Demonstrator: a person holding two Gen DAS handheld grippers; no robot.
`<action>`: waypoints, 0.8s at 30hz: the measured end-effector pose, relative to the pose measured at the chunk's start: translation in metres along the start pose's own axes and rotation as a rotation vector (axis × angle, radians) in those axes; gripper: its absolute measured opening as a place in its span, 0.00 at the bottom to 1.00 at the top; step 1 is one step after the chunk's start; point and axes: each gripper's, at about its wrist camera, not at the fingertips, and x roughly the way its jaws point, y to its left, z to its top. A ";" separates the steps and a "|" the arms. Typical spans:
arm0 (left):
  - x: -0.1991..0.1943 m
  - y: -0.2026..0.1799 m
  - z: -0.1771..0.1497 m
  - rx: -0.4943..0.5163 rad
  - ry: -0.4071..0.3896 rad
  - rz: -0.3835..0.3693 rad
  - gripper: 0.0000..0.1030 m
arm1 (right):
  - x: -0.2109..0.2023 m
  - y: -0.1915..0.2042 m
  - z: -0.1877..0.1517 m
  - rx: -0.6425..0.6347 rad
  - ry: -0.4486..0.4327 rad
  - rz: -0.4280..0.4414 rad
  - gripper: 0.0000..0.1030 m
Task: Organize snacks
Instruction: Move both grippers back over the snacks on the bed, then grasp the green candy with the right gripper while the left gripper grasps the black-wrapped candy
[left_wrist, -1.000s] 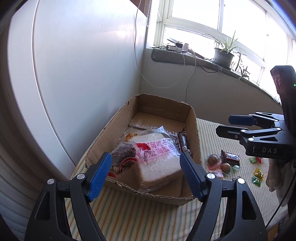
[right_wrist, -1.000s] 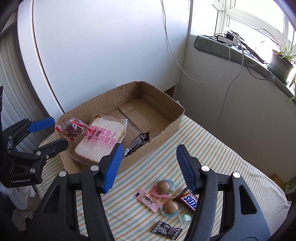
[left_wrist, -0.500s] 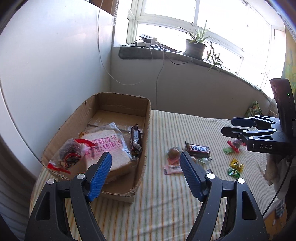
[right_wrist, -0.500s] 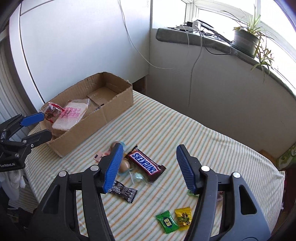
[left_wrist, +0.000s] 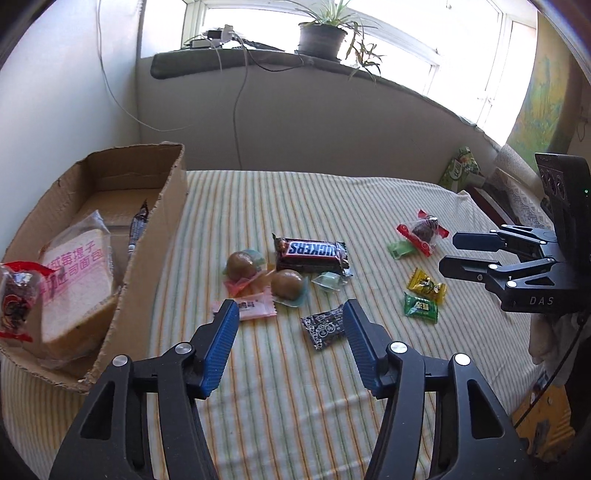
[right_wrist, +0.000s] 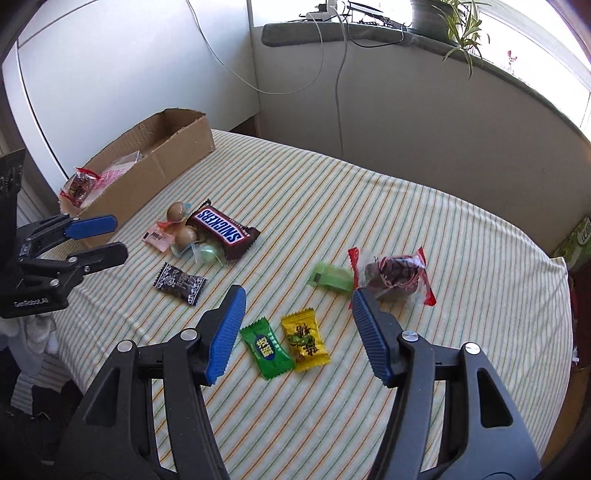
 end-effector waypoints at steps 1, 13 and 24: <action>0.004 -0.003 0.000 0.011 0.013 -0.007 0.51 | -0.001 0.001 -0.004 -0.002 0.004 0.019 0.61; 0.046 -0.025 0.006 0.104 0.131 -0.083 0.44 | 0.025 0.029 -0.027 -0.085 0.098 0.130 0.36; 0.057 -0.031 0.001 0.177 0.166 -0.078 0.44 | 0.045 0.015 -0.026 -0.063 0.138 0.106 0.35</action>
